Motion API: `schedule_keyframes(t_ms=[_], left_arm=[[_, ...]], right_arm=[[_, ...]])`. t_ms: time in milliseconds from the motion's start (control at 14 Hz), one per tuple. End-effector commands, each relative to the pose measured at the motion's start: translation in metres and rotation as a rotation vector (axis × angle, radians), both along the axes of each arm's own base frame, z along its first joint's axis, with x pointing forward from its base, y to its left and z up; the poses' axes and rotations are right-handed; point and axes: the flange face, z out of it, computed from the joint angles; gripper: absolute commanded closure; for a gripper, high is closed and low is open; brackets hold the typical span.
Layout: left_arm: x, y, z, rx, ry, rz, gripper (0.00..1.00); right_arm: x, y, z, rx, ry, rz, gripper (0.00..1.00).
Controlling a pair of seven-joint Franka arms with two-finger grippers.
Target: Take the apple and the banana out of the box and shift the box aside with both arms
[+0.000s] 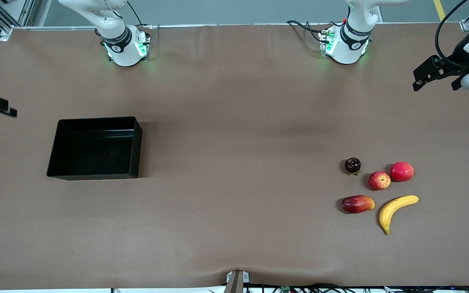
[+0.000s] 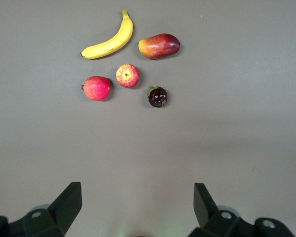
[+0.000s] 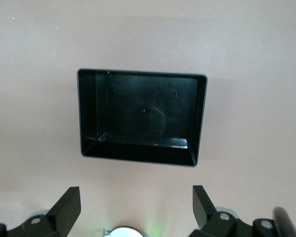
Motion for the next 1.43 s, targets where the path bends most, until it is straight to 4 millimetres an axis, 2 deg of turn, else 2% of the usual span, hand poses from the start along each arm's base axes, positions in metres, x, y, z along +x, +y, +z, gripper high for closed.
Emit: schedule_keyframes(t_ms=[0, 143, 286, 571, 857, 1214, 1357], left_arm=[[-0.002, 0.0, 0.005, 0.001, -0.003, 0.008, 0.0], [-0.002, -0.001, 0.005, 0.001, -0.002, 0.007, 0.0], [-0.003, -0.001, 0.006, 0.001, -0.004, 0.007, 0.0], [-0.004, -0.001, 0.008, 0.001, -0.007, 0.007, 0.0], [-0.001, -0.001, 0.011, 0.0, -0.015, -0.001, 0.0], [0.001, 0.0, 0.017, -0.002, -0.025, -0.003, 0.0], [-0.001, 0.0, 0.016, 0.001, -0.013, -0.001, 0.0]], right_arm=[[-0.036, 0.0, 0.013, -0.057, -0.002, -0.012, 0.0], [-0.05, 0.007, 0.018, -0.073, -0.013, 0.001, 0.0], [-0.056, 0.012, 0.026, -0.074, -0.038, 0.008, 0.0], [-0.046, 0.027, 0.031, -0.077, -0.084, 0.011, 0.0], [-0.042, 0.052, 0.033, -0.087, -0.093, -0.018, 0.0], [-0.035, 0.05, 0.038, -0.082, -0.145, -0.008, 0.0], [-0.033, 0.05, 0.046, -0.085, -0.163, -0.01, 0.0]])
